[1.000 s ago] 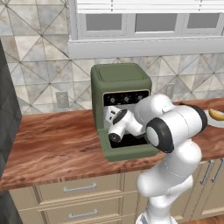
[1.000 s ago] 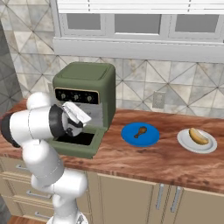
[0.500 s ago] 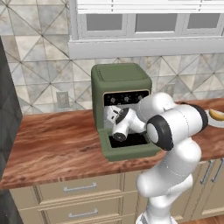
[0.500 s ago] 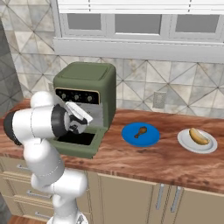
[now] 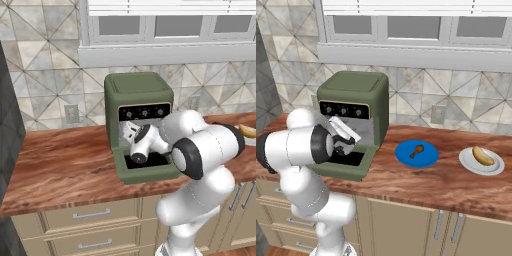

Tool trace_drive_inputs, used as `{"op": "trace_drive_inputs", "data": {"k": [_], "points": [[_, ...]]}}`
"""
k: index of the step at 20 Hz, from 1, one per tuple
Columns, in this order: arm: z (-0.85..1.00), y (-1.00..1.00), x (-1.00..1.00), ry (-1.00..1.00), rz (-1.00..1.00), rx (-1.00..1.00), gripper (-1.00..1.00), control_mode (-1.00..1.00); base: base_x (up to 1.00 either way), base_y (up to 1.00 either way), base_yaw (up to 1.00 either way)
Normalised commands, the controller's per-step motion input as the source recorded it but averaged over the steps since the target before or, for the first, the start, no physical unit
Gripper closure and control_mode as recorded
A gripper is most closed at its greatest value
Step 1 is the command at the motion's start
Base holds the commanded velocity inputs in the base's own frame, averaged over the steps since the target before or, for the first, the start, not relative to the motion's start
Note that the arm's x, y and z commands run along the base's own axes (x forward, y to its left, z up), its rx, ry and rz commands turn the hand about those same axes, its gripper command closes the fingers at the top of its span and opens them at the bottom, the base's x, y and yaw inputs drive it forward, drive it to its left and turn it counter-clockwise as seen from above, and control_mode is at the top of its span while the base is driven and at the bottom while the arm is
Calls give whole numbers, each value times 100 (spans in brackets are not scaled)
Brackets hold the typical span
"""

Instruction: Open the toaster oven door. Place the hotdog bun on the bottom tray in the toaster oven and place the chicken drumstick on the top tray.

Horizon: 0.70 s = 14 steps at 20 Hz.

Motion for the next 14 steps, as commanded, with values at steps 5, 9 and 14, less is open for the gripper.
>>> {"op": "trace_drive_inputs", "data": {"k": [5,9,14], "points": [[-5,-16,-96,1,0,0,100,-100,0,0,0],[5,-9,-96,21,0,0,100,-100,0,0,0],[29,0,-60,41,-1,1,100,-100,0,0,0]]}}
